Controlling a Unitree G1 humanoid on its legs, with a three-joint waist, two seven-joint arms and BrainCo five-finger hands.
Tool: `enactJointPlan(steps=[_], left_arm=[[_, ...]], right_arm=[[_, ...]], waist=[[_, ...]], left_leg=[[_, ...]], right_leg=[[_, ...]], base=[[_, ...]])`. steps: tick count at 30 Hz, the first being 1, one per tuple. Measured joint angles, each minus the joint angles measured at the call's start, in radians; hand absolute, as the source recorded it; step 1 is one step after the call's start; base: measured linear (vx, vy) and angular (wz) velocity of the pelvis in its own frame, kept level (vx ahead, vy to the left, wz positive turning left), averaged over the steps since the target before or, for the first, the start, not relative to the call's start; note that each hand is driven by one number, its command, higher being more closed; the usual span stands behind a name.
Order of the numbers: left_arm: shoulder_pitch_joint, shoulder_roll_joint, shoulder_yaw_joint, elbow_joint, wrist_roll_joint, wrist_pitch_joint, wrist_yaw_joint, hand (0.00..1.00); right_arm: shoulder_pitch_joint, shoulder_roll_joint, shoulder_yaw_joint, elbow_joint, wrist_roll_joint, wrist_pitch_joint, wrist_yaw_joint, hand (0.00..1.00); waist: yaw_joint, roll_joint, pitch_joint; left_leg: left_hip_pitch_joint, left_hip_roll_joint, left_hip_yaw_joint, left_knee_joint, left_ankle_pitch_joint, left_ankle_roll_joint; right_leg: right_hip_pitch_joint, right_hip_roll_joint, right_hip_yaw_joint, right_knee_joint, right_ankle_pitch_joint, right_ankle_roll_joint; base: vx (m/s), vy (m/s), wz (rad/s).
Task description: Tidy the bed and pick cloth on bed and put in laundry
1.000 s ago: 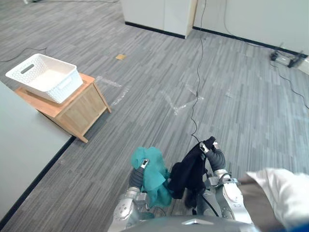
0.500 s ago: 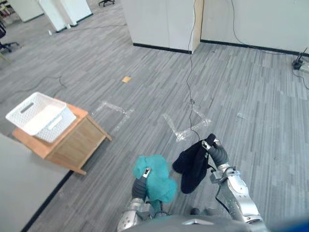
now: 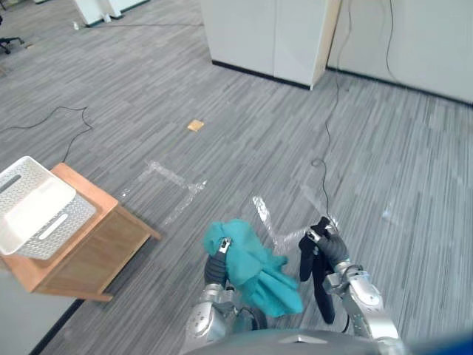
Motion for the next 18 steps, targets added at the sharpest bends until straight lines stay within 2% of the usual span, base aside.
enactJointPlan(steps=[1,4,6,7,8,9,10,11,12,13,14,15,16,17,18], left_arm=[[0.003,0.003,-0.002,-0.001,0.0,0.012,0.007,1.0],[0.0,0.017,-0.004,-0.029,-0.002,0.013,0.045,1.0],[-0.028,0.018,-0.005,-0.028,-0.003,0.031,0.061,1.0],[-0.033,0.017,-0.005,-0.026,-0.003,0.035,0.062,1.0],[-0.037,0.016,-0.005,-0.02,-0.003,0.036,0.062,1.0],[-0.044,0.016,0.0,0.001,-0.003,0.033,0.06,1.0],[-0.045,0.016,0.005,0.016,-0.002,0.031,0.058,1.0],[-0.037,0.016,0.015,0.063,0.0,0.024,0.052,1.0],[-0.039,-0.013,0.028,0.103,0.0,0.026,0.053,1.0],[-0.04,-0.012,0.031,0.104,0.002,0.022,0.048,1.0],[-0.037,-0.014,0.031,0.115,0.01,-0.001,0.031,1.0],[-0.017,-0.009,0.042,0.122,0.011,-0.033,0.016,1.0],[-0.006,-0.008,0.054,0.122,0.01,-0.045,0.011,1.0],[0.015,-0.009,0.076,0.127,0.008,-0.06,0.0,1.0],[0.019,-0.009,0.09,0.135,0.008,-0.06,-0.003,1.0]], right_arm=[[0.016,0.003,0.004,0.01,-0.006,0.006,-0.003,1.0],[0.032,0.004,0.03,0.013,-0.016,0.006,-0.011,1.0],[0.029,0.005,0.044,0.013,-0.016,0.005,-0.034,1.0],[0.027,0.004,0.044,0.014,-0.016,0.005,-0.038,1.0],[0.024,0.003,0.044,0.016,-0.016,0.005,-0.039,1.0],[0.019,0.003,0.044,0.016,-0.016,0.005,-0.037,1.0],[0.017,0.003,0.044,0.016,-0.016,0.005,-0.035,1.0],[0.014,0.002,0.043,0.017,-0.016,0.005,-0.032,1.0],[0.0,-0.017,0.033,0.028,-0.016,0.007,-0.028,1.0],[-0.023,-0.016,0.021,0.029,-0.016,0.008,-0.027,1.0],[-0.025,-0.02,0.001,0.029,-0.016,0.008,-0.023,1.0],[-0.019,-0.024,0.007,0.029,-0.016,0.007,-0.017,1.0],[-0.02,-0.025,0.015,0.028,-0.015,0.007,-0.013,1.0],[-0.027,-0.025,0.024,0.027,-0.014,0.007,-0.003,1.0],[-0.032,-0.025,0.028,0.029,-0.014,0.007,-0.001,1.0]], waist=[[-0.011,0.019,0.006],[-0.031,0.02,0.0],[-0.04,0.032,0.008],[-0.039,0.04,0.014],[-0.039,0.054,0.021],[-0.038,0.054,0.022],[-0.036,0.05,0.022],[-0.038,0.046,0.023],[-0.01,0.087,0.032],[-0.01,0.088,0.042],[-0.012,0.078,0.06],[-0.008,0.069,0.053],[-0.007,0.061,0.049],[-0.007,0.036,0.033],[-0.005,0.044,0.032]], left_leg=[[0.051,-0.001,-0.05,-0.011,-0.01,-0.002],[0.117,0.008,-0.174,-0.066,-0.011,-0.009],[0.135,0.047,-0.283,-0.07,-0.029,-0.049],[0.144,0.062,-0.307,-0.069,-0.038,-0.066],[0.155,0.092,-0.344,-0.061,-0.057,-0.1],[0.161,0.112,-0.373,-0.037,-0.08,-0.14],[0.166,0.119,-0.379,-0.027,-0.092,-0.161],[0.175,0.141,-0.403,-0.003,-0.123,-0.204],[0.173,0.179,-0.415,0.014,-0.127,-0.22],[0.172,0.174,-0.419,0.004,-0.111,-0.225],[0.186,0.179,-0.426,-0.016,-0.054,-0.218],[0.206,0.198,-0.431,0.001,-0.03,-0.221],[0.2,0.201,-0.442,0.026,-0.03,-0.221],[0.175,0.201,-0.445,0.088,-0.03,-0.221],[0.155,0.214,-0.446,0.136,-0.03,-0.221]], right_leg=[[-0.052,-0.03,-0.003,0.061,-0.022,-0.02],[-0.181,-0.019,0.026,-0.071,-0.073,0.003],[-0.236,0.056,0.032,-0.374,-0.096,0.022],[-0.24,0.079,0.034,-0.459,-0.093,0.023],[-0.248,0.127,0.057,-0.626,-0.053,0.034],[-0.249,0.163,0.102,-0.809,0.035,0.043],[-0.245,0.175,0.131,-0.903,0.095,0.056],[-0.214,0.198,0.164,-0.976,0.246,0.015],[-0.197,0.235,0.138,-0.948,0.232,-0.016],[-0.204,0.223,0.14,-0.899,0.189,-0.025],[-0.206,0.205,0.14,-0.792,0.115,-0.03],[-0.2,0.198,0.136,-0.703,0.044,-0.033],[-0.196,0.193,0.135,-0.674,0.008,-0.028],[-0.185,0.192,0.131,-0.656,-0.074,-0.026],[-0.169,0.198,0.112,-0.658,-0.087,-0.028]], base=[[0.49,0.028,1.08],[0.52,-0.031,1.41],[0.54,-0.26,1.44],[0.52,-0.342,1.19],[0.44,-0.337,1.08],[0.45,-0.364,1.05],[0.48,-0.418,1.04],[0.46,-0.39,0.58],[0.42,-0.365,0.51],[0.33,-0.32,0.48],[0.3,-0.33,0.85],[0.29,-0.334,0.92],[0.28,-0.3,0.82],[0.21,-0.223,0.58],[0.22,-0.245,0.61]])
